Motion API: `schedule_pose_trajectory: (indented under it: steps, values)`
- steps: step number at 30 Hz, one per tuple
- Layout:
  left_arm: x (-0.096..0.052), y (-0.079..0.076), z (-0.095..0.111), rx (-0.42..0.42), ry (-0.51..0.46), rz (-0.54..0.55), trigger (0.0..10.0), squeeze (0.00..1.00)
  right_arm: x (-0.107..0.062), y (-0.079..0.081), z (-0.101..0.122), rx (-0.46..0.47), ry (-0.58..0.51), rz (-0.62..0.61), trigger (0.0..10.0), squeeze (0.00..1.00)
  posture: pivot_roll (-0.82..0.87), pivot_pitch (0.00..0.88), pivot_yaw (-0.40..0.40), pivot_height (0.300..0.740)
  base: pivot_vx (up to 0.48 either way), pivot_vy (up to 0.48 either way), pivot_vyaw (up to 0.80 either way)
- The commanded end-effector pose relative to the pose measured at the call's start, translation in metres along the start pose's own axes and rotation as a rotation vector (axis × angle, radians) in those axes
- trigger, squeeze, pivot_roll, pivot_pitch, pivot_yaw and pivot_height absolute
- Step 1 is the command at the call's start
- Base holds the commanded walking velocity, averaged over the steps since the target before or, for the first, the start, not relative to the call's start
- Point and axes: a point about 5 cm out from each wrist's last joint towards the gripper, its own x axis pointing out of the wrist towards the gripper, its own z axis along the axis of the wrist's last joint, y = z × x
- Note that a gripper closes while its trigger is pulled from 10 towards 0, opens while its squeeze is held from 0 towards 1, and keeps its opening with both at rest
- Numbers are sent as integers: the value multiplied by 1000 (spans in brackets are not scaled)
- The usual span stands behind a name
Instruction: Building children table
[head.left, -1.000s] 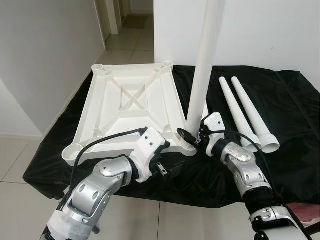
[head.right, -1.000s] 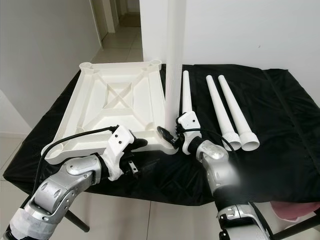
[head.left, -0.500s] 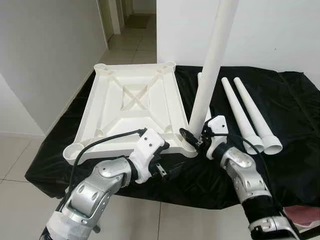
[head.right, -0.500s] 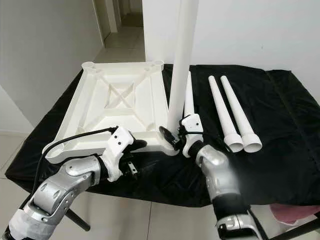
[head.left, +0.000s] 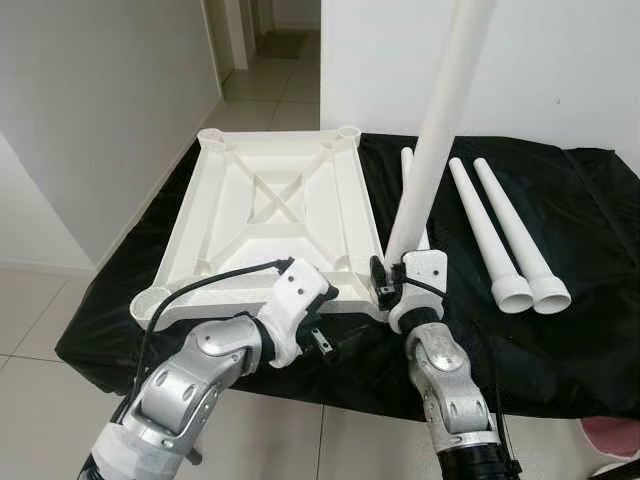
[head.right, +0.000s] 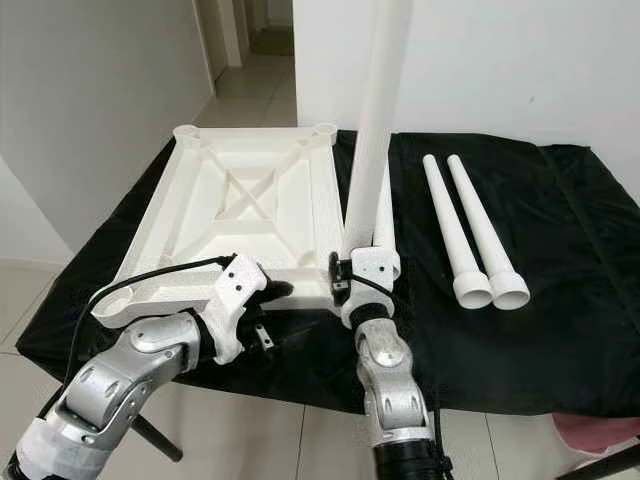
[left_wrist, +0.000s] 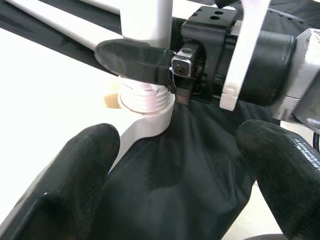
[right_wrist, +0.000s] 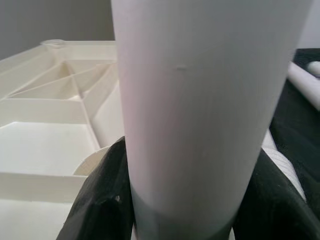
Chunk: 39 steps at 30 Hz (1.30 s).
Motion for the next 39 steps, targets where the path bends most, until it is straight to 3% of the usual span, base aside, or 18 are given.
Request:
schedule_pose_trajectory:
  steps: [1,7,8,9,10,17,19,20,21,23,24,25,27,36,37,38,39]
  values:
    - [-3,3,-1,4,16,13,10000,0,-9,-10,-20,20,101,-116,10000,0,-53,2,37,740,0,0,0]
    - [-4,1,-3,-4,21,11,10000,0,-9,-6,-11,44,68,-102,10000,0,-56,3,49,740,0,0,0]
    - [-4,1,-3,-1,21,9,10000,0,-8,-7,-8,57,54,-81,10000,267,-57,4,51,740,0,0,0]
    - [-3,1,-2,1,20,8,10000,0,-8,-7,-6,64,50,-76,10000,267,-57,3,50,740,0,0,0]
    - [-3,2,-2,1,20,8,10000,0,-7,-8,-3,68,34,-61,10000,1000,-59,1,51,740,0,0,0]
    - [-3,3,-1,1,18,8,10000,0,-4,-12,7,53,-20,31,10000,1000,-62,6,51,740,0,0,0]
    - [-2,2,-1,1,18,7,10000,0,-1,-15,11,43,-52,175,10000,1000,-62,13,51,740,0,0,0]
    - [-2,2,-1,0,17,7,10000,0,1,-16,8,53,-38,258,10000,0,-66,11,53,740,0,0,0]
    - [-1,2,-1,-1,16,7,10000,0,2,-19,6,46,-34,319,10000,0,-64,12,50,740,0,0,0]
    - [-1,2,-1,-1,16,7,10000,0,2,-19,6,46,-34,319,10000,0,-64,12,50,740,0,0,0]
    - [0,2,0,-3,13,7,10000,0,4,-22,4,21,-27,424,10000,0,-65,12,51,740,0,0,0]
    - [0,2,0,-3,13,7,10000,0,4,-22,4,21,-27,424,10000,0,-65,12,51,740,0,0,0]
    - [0,3,0,-4,11,7,10000,0,8,-23,2,-37,-17,565,10000,0,-70,12,52,740,0,0,0]
    - [2,3,2,3,7,5,10000,0,26,-23,2,-112,-2,723,10000,0,-67,7,51,740,0,0,0]
    - [2,3,2,3,6,6,10000,0,28,-24,3,-121,-3,735,4431,0,-62,6,48,740,0,0,0]
    - [2,3,2,3,6,6,10000,0,28,-24,3,-121,-3,735,4431,0,-62,6,48,740,0,0,0]
    - [2,4,2,4,6,8,10000,0,30,-26,2,-127,-2,745,2941,0,-61,6,46,740,0,0,0]
